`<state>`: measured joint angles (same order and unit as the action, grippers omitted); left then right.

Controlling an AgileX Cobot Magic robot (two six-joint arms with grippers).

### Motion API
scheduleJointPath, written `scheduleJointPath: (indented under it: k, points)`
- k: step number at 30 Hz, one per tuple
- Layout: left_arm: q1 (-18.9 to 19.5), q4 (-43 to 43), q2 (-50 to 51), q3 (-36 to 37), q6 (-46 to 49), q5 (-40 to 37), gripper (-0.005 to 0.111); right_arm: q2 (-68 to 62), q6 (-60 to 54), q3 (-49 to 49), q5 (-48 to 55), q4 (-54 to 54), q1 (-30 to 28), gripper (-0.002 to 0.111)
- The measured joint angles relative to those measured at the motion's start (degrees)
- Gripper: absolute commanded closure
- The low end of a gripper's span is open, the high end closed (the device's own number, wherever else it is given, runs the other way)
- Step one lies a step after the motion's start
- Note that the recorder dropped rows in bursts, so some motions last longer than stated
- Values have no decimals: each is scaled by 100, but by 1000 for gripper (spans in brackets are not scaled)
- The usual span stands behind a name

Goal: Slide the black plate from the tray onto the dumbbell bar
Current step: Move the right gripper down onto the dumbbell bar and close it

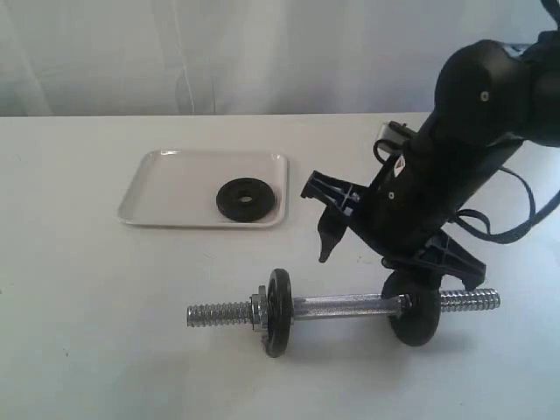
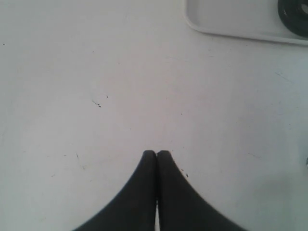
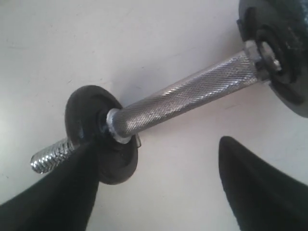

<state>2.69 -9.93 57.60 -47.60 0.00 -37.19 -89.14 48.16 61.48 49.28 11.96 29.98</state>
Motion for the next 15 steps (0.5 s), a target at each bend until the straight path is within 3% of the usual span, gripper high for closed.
scheduleJointPath:
  k: [7, 15]
  points:
    - [0, -221, 0, 0, 0, 0, 107, -257, 744, 0, 152, -315, 0, 42]
    - [0, -256, 0, 0, 0, -12, 107, -678, 847, 0, 165, -327, 0, 42]
